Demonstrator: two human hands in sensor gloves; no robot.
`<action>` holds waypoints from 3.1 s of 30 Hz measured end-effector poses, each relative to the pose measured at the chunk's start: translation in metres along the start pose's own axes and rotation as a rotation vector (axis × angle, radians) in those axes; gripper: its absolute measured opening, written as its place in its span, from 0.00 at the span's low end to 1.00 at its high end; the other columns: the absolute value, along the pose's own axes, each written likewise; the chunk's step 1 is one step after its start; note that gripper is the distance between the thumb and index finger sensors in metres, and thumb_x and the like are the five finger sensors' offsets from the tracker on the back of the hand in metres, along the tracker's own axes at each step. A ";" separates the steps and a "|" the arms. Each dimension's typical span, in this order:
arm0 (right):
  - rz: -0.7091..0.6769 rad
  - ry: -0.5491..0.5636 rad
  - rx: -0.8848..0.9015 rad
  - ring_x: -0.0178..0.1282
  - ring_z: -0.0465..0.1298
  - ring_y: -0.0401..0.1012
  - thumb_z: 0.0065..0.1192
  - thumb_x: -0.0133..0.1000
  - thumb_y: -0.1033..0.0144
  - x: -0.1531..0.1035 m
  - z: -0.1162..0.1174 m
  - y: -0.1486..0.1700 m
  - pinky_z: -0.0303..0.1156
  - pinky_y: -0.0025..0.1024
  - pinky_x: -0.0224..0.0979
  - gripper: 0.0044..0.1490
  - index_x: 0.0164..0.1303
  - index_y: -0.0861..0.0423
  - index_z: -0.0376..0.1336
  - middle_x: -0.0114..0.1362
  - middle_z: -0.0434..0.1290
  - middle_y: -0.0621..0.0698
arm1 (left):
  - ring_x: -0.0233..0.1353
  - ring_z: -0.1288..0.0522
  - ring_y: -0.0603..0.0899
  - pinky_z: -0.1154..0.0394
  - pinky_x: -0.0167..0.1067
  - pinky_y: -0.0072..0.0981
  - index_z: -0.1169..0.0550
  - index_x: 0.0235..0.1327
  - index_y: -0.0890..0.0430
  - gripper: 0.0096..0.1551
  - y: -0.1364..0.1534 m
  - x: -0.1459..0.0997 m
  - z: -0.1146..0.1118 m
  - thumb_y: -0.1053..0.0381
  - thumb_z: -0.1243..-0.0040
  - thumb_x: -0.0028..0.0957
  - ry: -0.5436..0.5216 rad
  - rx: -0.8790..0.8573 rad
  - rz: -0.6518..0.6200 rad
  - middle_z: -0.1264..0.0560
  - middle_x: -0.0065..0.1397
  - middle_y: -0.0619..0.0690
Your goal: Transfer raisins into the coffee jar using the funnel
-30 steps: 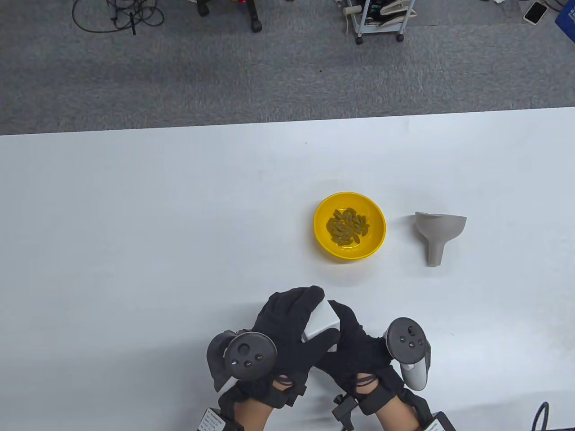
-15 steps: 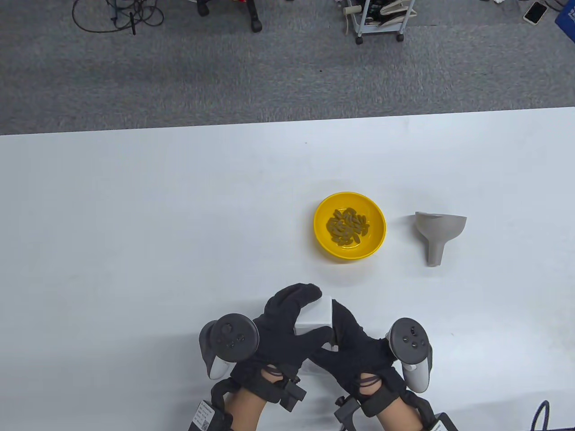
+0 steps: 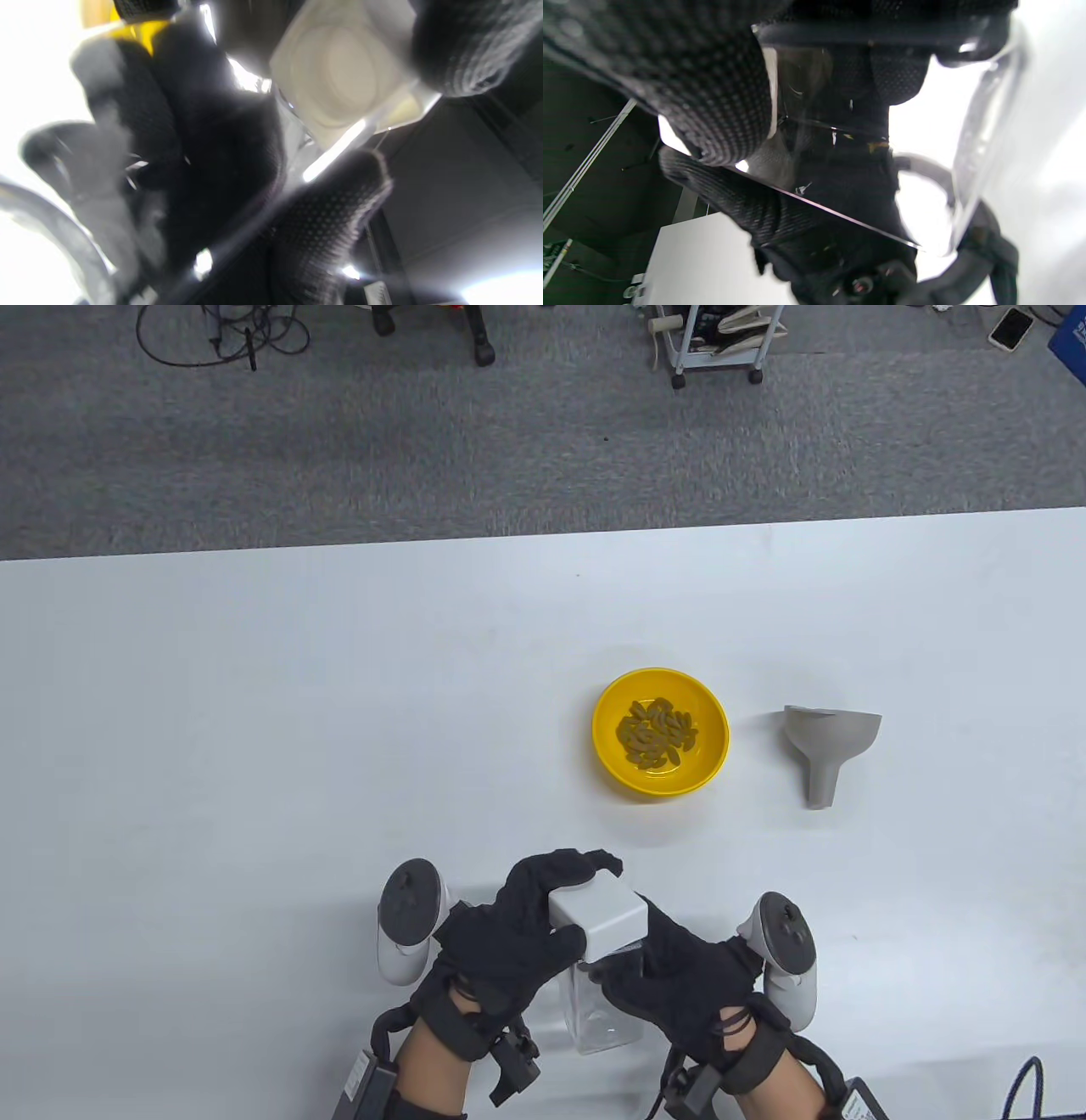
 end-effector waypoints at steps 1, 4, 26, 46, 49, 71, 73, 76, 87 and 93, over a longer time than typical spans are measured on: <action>-0.024 0.104 -0.100 0.72 0.73 0.61 0.84 0.45 0.51 -0.005 0.000 -0.004 0.69 0.66 0.71 0.58 0.80 0.56 0.54 0.77 0.69 0.63 | 0.85 0.37 0.65 0.42 0.77 0.69 0.45 0.72 0.38 0.49 -0.004 -0.002 0.002 0.24 0.32 0.47 -0.050 0.074 0.018 0.36 0.86 0.52; -0.047 0.354 -0.341 0.70 0.75 0.60 0.84 0.44 0.50 -0.014 -0.001 -0.008 0.71 0.65 0.70 0.58 0.79 0.57 0.55 0.75 0.70 0.63 | 0.83 0.34 0.64 0.40 0.77 0.67 0.41 0.70 0.39 0.48 -0.014 -0.006 0.003 0.27 0.30 0.44 -0.199 0.396 0.099 0.33 0.84 0.52; -0.014 0.195 -0.082 0.70 0.74 0.62 0.85 0.45 0.53 -0.009 -0.007 -0.001 0.71 0.65 0.69 0.54 0.77 0.60 0.59 0.76 0.70 0.66 | 0.87 0.43 0.70 0.44 0.77 0.70 0.38 0.68 0.31 0.39 0.010 0.000 0.005 0.29 0.33 0.47 0.002 -0.002 0.031 0.42 0.89 0.57; -0.108 0.280 -0.365 0.72 0.73 0.59 0.87 0.44 0.52 -0.010 -0.006 -0.013 0.70 0.64 0.71 0.56 0.78 0.56 0.59 0.77 0.69 0.63 | 0.78 0.29 0.63 0.37 0.77 0.64 0.35 0.71 0.39 0.47 -0.005 -0.009 0.016 0.28 0.24 0.43 -0.243 0.255 0.041 0.31 0.80 0.50; -0.104 0.285 -0.359 0.71 0.73 0.59 0.88 0.44 0.52 -0.011 -0.006 -0.013 0.70 0.64 0.71 0.56 0.78 0.57 0.59 0.77 0.69 0.63 | 0.77 0.28 0.63 0.37 0.77 0.64 0.34 0.72 0.39 0.47 -0.004 -0.009 0.015 0.26 0.25 0.44 -0.246 0.258 0.052 0.30 0.79 0.50; -0.062 0.210 -0.219 0.70 0.74 0.60 0.88 0.44 0.52 -0.014 -0.012 -0.006 0.71 0.63 0.70 0.56 0.77 0.57 0.59 0.76 0.70 0.64 | 0.82 0.34 0.68 0.36 0.76 0.65 0.35 0.66 0.40 0.41 -0.004 -0.007 0.015 0.30 0.29 0.44 -0.093 0.202 0.036 0.34 0.84 0.55; -0.058 0.189 -0.225 0.70 0.74 0.60 0.88 0.44 0.52 -0.012 -0.011 -0.006 0.71 0.62 0.71 0.56 0.78 0.57 0.59 0.76 0.70 0.64 | 0.79 0.31 0.66 0.35 0.76 0.63 0.36 0.65 0.40 0.43 -0.005 -0.008 0.017 0.28 0.28 0.42 -0.116 0.242 0.035 0.32 0.82 0.52; -0.057 0.174 -0.246 0.71 0.73 0.59 0.88 0.44 0.52 -0.009 -0.010 -0.005 0.70 0.62 0.71 0.56 0.78 0.56 0.59 0.76 0.69 0.63 | 0.76 0.28 0.65 0.34 0.75 0.63 0.37 0.64 0.43 0.45 -0.005 -0.009 0.018 0.30 0.25 0.42 -0.142 0.213 0.033 0.32 0.80 0.54; -0.068 0.198 -0.284 0.72 0.73 0.59 0.87 0.44 0.52 -0.011 -0.012 -0.010 0.69 0.63 0.72 0.57 0.78 0.56 0.58 0.77 0.69 0.62 | 0.76 0.35 0.61 0.37 0.77 0.57 0.37 0.75 0.39 0.51 -0.035 -0.029 0.056 0.25 0.25 0.42 -0.355 0.256 0.030 0.31 0.82 0.44; -0.056 0.195 -0.235 0.72 0.73 0.59 0.87 0.44 0.52 -0.010 -0.018 -0.009 0.69 0.62 0.72 0.57 0.78 0.56 0.58 0.77 0.69 0.62 | 0.71 0.33 0.61 0.31 0.70 0.48 0.32 0.74 0.40 0.49 -0.038 -0.051 0.097 0.28 0.24 0.41 -0.414 0.329 0.090 0.30 0.81 0.47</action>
Point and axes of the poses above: the tracker on the back of each hand, its own y axis roughly to the little-finger side, its own x axis roughly from the wrist to the fingertips, z = x × y, the point moved 2 cm from there along x, roughly from the wrist to the fingertips
